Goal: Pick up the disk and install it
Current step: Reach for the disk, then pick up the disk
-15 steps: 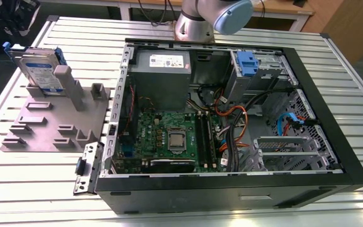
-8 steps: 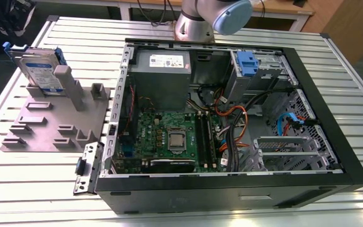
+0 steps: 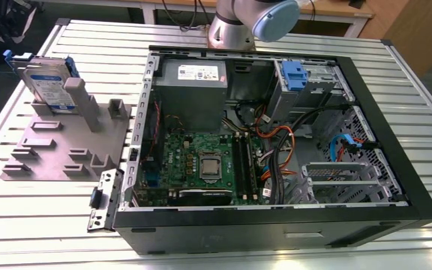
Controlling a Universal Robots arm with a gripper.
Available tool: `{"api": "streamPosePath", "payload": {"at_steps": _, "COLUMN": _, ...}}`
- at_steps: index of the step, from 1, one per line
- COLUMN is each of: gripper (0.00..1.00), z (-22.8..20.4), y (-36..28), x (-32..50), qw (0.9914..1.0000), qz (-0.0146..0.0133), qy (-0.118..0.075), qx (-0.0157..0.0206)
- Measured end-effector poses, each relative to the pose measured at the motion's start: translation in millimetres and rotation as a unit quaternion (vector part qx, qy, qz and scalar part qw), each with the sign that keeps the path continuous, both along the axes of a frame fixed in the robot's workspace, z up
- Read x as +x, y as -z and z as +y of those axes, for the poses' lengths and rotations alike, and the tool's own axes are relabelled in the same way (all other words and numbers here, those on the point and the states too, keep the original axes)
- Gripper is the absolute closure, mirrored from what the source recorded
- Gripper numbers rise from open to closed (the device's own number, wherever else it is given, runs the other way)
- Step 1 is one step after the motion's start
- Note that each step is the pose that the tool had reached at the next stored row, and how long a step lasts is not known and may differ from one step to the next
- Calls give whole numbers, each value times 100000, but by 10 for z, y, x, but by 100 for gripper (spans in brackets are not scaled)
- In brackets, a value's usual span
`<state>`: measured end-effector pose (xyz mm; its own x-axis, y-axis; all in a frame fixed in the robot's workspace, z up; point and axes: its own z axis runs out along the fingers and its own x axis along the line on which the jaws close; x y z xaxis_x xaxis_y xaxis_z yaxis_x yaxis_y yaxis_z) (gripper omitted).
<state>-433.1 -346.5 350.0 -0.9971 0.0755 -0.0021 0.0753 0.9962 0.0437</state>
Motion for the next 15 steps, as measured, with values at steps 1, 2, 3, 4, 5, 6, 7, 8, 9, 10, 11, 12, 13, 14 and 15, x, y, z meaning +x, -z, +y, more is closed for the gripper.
{"api": "streamPosePath", "payload": {"at_steps": 1, "gripper": 89, "z": 0, "y": 2, "x": -3, "qw": 100000, "qz": -7, "qy": -3, "qx": 5}}
{"api": "streamPosePath", "payload": {"at_steps": 2, "gripper": 89, "z": 0, "y": 3, "x": -3, "qw": 100000, "qz": 1, "qy": -8, "qx": -1}}
{"api": "streamPosePath", "payload": {"at_steps": 3, "gripper": 89, "z": 1, "y": 7, "x": -4, "qw": 100000, "qz": 4, "qy": -5, "qx": -1}}
{"api": "streamPosePath", "payload": {"at_steps": 4, "gripper": 89, "z": 1, "y": 11, "x": -4, "qw": 100000, "qz": 2, "qy": -4, "qx": 1}}
{"api": "streamPosePath", "payload": {"at_steps": 5, "gripper": 89, "z": 1, "y": 11, "x": -4, "qw": 100000, "qz": 5, "qy": -4, "qx": -1}}
{"api": "streamPosePath", "payload": {"at_steps": 6, "gripper": 89, "z": 1, "y": 11, "x": -4, "qw": 100000, "qz": 3, "qy": -3, "qx": 0}}
{"api": "streamPosePath", "payload": {"at_steps": 7, "gripper": 89, "z": 1, "y": 11, "x": -4, "qw": 100000, "qz": 4, "qy": -3, "qx": -1}}
{"api": "streamPosePath", "payload": {"at_steps": 8, "gripper": 89, "z": 1, "y": 11, "x": -4, "qw": 100000, "qz": 3, "qy": -4, "qx": -1}}
{"api": "streamPosePath", "payload": {"at_steps": 9, "gripper": 89, "z": 1, "y": 11, "x": -4, "qw": 100000, "qz": 2, "qy": -5, "qx": 1}}
{"api": "streamPosePath", "payload": {"at_steps": 10, "gripper": 89, "z": 1, "y": 11, "x": -4, "qw": 100000, "qz": 6, "qy": -4, "qx": -1}}
{"api": "streamPosePath", "payload": {"at_steps": 11, "gripper": 89, "z": 1, "y": 11, "x": -4, "qw": 100000, "qz": 4, "qy": -3, "qx": 0}}
{"api": "streamPosePath", "payload": {"at_steps": 12, "gripper": 89, "z": 0, "y": 12, "x": -4, "qw": 100000, "qz": 3, "qy": -4, "qx": -1}}
{"api": "streamPosePath", "payload": {"at_steps": 13, "gripper": 89, "z": 1, "y": 11, "x": -4, "qw": 100000, "qz": 3, "qy": -4, "qx": 0}}
{"api": "streamPosePath", "payload": {"at_steps": 14, "gripper": 89, "z": 0, "y": 12, "x": -4, "qw": 100000, "qz": 3, "qy": -13, "qx": -2}}
{"api": "streamPosePath", "payload": {"at_steps": 15, "gripper": 89, "z": 1, "y": 12, "x": -4, "qw": 100000, "qz": 3, "qy": -85, "qx": 0}}
